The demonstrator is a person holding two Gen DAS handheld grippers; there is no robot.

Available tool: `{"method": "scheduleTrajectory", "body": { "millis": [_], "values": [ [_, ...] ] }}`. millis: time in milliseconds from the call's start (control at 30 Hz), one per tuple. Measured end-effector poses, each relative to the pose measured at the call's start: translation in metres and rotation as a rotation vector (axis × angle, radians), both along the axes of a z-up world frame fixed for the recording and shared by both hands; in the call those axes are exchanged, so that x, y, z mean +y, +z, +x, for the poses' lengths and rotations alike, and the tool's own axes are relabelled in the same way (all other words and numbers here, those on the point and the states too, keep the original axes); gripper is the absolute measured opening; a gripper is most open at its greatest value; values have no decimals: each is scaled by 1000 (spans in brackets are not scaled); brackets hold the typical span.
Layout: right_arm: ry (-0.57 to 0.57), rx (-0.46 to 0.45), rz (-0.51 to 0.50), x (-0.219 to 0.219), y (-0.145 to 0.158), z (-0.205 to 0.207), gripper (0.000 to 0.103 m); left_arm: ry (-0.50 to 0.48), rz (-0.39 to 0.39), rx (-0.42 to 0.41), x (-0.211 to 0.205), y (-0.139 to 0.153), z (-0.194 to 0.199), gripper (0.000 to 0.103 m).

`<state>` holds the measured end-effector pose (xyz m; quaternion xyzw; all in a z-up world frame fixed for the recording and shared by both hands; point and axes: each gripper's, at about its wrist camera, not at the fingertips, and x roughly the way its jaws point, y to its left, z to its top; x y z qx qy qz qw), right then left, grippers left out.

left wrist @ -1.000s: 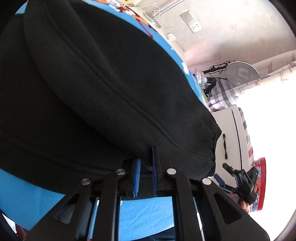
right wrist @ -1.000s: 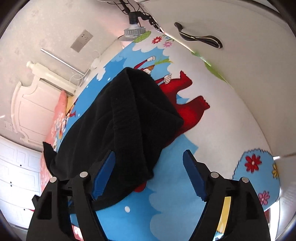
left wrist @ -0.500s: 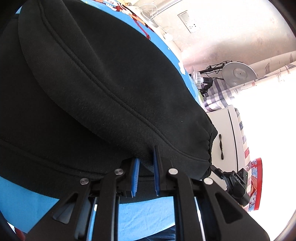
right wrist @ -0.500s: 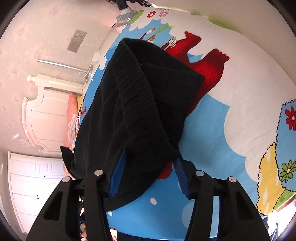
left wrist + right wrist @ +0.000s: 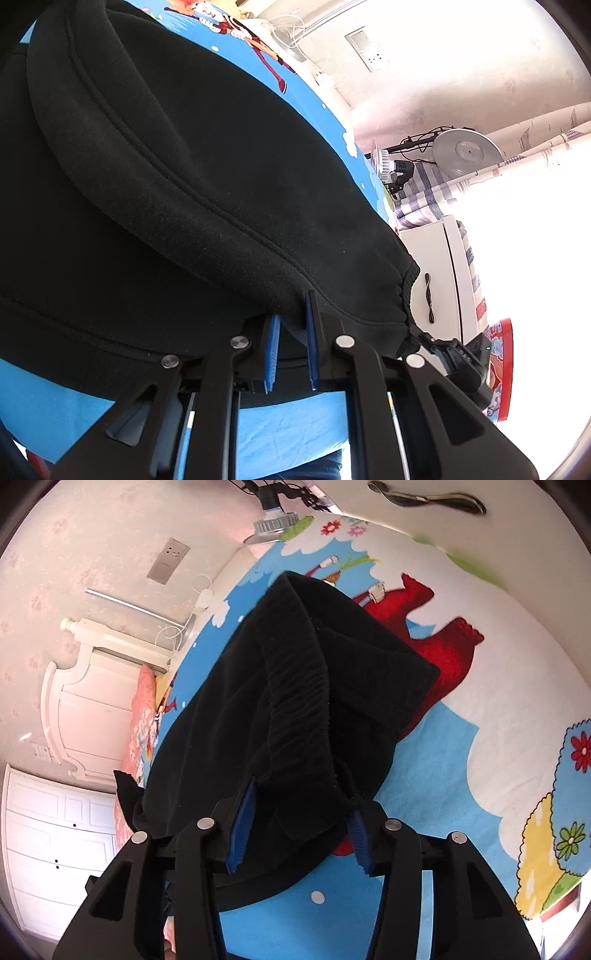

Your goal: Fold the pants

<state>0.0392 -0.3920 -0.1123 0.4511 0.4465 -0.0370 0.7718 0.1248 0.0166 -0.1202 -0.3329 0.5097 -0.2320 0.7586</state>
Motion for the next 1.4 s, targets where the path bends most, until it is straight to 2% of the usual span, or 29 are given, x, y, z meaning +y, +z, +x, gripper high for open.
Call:
{"method": "scheduleTrajectory", "body": {
  "millis": [67,100,133,167,233,300,400,467,567,600,667,700,767,833,867,933,967,1033,1133,1167,1233,1267,1300,1333,1367,1400],
  "values": [
    [-7,0,-1,0,-4,1,46,-1,3,4,0,-1,0,12],
    [1,-10,-16,2,-3,4,36,-2,5,8,0,-2,2,12],
    [10,-20,-30,3,2,6,31,-3,10,12,-1,-3,3,12],
    [27,-39,-44,4,10,9,20,-3,14,17,-2,-3,4,11],
    [56,-87,-91,7,35,14,18,-5,15,13,-4,3,7,9],
    [63,-154,-153,7,69,13,16,1,19,-26,-6,23,3,9],
    [52,-190,-199,-2,91,6,16,-2,60,-68,-18,47,-21,9],
    [37,-146,-211,-12,78,6,15,-5,46,-31,-24,41,-34,9],
    [2,-5,-199,-25,27,15,14,-27,22,68,-41,4,-43,8],
    [-1,27,-202,-28,12,15,15,-46,20,104,-47,-7,-42,1],
    [7,17,-240,-26,9,13,14,-95,-8,200,-53,-28,-40,1],
    [14,16,-260,-23,11,12,14,-102,-2,208,-52,-29,-40,7],
    [25,20,-283,-21,11,11,14,-113,-11,167,-43,-15,-41,21],
    [29,19,-282,-22,9,9,15,-76,-17,45,-16,20,-33,38],
    [31,18,-285,-23,9,8,15,-38,2,-4,-1,33,-26,42],
    [35,19,-299,-19,9,9,15,116,91,-128,52,66,-3,59],
    [36,19,-303,-19,9,9,15,210,187,-171,84,79,19,59],
    [38,22,-307,-18,8,11,15,340,357,-175,126,87,60,57],
    [38,22,-301,-16,8,14,15,383,529,-128,169,90,138,58],
    [38,23,-304,-17,8,14,15,361,601,-122,169,91,161,60],
    [34,28,-309,-16,8,16,15,234,739,-69,161,81,207,66],
    [33,29,-311,-16,8,16,15,200,804,-37,149,76,224,67],
    [32,30,-312,-15,8,16,15,149,887,-10,135,67,246,73],
    [32,33,-313,-15,8,16,15,113,951,3,125,58,258,74],
    [34,36,-316,-15,9,17,15,75,1038,26,116,45,273,73],
    [36,38,-317,-14,9,17,15,55,1097,55,115,33,282,49]
  ]
}}
